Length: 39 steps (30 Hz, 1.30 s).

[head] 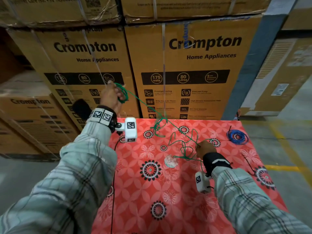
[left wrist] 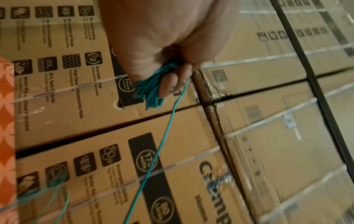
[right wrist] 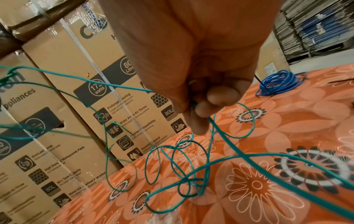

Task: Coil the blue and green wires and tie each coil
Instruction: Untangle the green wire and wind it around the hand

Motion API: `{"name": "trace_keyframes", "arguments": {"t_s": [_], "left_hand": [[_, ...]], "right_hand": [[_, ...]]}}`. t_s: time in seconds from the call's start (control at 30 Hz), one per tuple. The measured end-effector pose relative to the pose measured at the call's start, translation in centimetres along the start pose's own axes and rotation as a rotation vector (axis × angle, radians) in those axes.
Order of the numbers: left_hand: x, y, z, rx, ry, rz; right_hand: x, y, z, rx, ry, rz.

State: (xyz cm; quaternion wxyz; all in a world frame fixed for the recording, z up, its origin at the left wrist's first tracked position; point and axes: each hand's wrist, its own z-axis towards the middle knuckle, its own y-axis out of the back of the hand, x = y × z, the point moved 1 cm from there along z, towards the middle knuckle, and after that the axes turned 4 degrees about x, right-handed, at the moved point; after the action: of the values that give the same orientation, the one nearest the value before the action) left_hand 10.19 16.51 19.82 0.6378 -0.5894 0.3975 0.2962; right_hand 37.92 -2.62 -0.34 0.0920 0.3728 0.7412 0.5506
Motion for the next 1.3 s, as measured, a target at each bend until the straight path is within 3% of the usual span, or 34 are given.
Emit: {"name": "trace_keyframes", "arguments": {"t_s": [0.1,0.2,0.33,0.47,0.53,0.63,0.7,0.9,1.0,1.1,1.23,1.3], "left_hand": [[1.4,-1.0,-0.9,0.07,0.024,0.103],[2.9,-1.9,-2.1,0.15,0.074,0.173],[2.5,-2.8,-3.0,0.227,0.116,0.191],[1.8,-3.7,-3.6,0.279,0.127,0.226],[1.3,-3.7,-3.9,0.284,0.112,0.234],[0.5,-3.7,-4.3,0.275,0.099,0.237],[0.1,-3.4,-4.3,0.28,0.101,0.227],[-0.2,-3.2,-4.5,0.344,0.127,0.17],[-0.1,-3.3,-4.8,0.361,0.131,0.166],[-0.6,-2.3,-3.9,0.253,0.103,0.109],[-2.1,1.5,-1.6,0.02,0.037,-0.082],[-1.9,2.6,-1.4,-0.014,0.048,-0.054]], "right_hand": [[1.2,0.0,-0.6,0.065,-0.006,-0.029],[2.7,-0.3,-0.3,0.099,0.174,0.021],[5.5,0.6,-0.3,0.051,0.408,0.372],[10.6,3.5,-3.7,0.232,0.599,0.655],[12.8,3.9,-4.3,0.33,0.606,0.79],[14.7,4.4,-4.3,0.579,0.432,1.017],[15.1,4.9,-4.1,0.681,0.395,1.045],[17.5,3.8,-4.3,0.603,0.406,0.716],[19.2,2.1,-4.7,0.61,0.357,0.856],[19.8,2.3,-5.4,0.437,0.298,1.019],[18.0,5.5,-5.6,0.261,0.498,0.996],[17.1,7.5,-5.7,0.128,0.584,0.943]]}}
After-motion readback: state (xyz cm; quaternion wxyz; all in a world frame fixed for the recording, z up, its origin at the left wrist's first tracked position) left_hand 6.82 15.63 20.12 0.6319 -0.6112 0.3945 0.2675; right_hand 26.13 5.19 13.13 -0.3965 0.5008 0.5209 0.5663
